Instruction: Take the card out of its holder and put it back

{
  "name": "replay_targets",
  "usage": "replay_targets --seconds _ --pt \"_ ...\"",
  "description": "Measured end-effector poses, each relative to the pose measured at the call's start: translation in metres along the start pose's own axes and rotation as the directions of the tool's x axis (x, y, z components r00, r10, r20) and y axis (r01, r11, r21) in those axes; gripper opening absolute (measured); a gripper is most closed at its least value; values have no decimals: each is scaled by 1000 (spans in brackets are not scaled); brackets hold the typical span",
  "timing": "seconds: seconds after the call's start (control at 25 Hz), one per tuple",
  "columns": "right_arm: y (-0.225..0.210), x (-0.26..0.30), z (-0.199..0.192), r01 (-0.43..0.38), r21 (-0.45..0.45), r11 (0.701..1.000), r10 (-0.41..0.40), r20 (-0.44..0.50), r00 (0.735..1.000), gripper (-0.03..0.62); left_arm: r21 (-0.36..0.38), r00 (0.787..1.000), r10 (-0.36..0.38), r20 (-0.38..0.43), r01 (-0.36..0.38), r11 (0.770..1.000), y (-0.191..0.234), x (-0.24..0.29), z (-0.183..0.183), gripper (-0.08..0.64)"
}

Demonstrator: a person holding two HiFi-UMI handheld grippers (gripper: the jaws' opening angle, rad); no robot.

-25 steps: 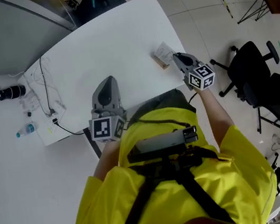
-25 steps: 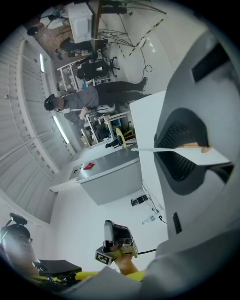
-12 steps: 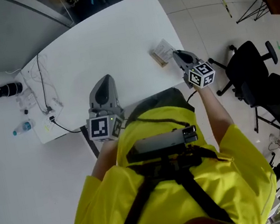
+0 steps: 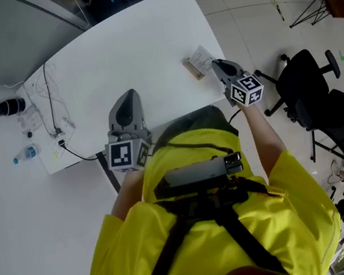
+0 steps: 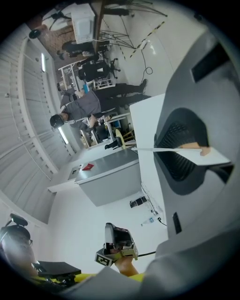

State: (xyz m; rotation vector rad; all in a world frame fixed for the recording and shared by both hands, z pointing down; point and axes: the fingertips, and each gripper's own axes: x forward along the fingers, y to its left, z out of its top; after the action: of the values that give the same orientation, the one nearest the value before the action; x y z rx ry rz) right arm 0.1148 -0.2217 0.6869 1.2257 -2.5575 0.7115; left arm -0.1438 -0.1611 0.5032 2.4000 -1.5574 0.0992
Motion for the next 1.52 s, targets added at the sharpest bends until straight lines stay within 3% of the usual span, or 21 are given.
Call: replay_targets --seconds 0.28,0.56,0.72,0.8,0.88,1.04,1.2,1.36,1.52 --pt "7 10 -2 -11 -14 1000 11 -1 1000 23 0 1000 4 -2 -4 1000 -1 -2 -2 5" --pt "7 18 -32 5 -12 1000 -6 -9 1000 28 -3 999 12 -35 -12 1000 0 -3 -12 5" --pt "7 23 -48 23 -3 1000 -23 -36 999 55 -10 999 3 -54 -3 1000 -3 0 -21 5" --pt "8 22 -50 26 6 1000 -25 -35 999 133 -13 998 -3 -60 2 1000 -5 2 -25 5" --pt "9 17 -45 40 1 999 -40 -21 999 133 -17 998 -5 -60 4 1000 -6 4 -26 5" --pt "17 -10 -1 73 -28 997 -71 63 995 133 -16 999 -12 -45 11 1000 -10 5 -23 5" --pt "47 -47 84 99 -101 990 -77 204 976 132 5 1000 -23 0 23 1000 -14 5 -8 5" --pt "96 -89 176 124 -180 976 -55 346 937 127 3 998 -36 48 36 999 -17 3 14 5" --pt "136 -131 234 130 -214 968 -17 461 887 19 0 996 -46 81 46 999 -23 -2 25 5"
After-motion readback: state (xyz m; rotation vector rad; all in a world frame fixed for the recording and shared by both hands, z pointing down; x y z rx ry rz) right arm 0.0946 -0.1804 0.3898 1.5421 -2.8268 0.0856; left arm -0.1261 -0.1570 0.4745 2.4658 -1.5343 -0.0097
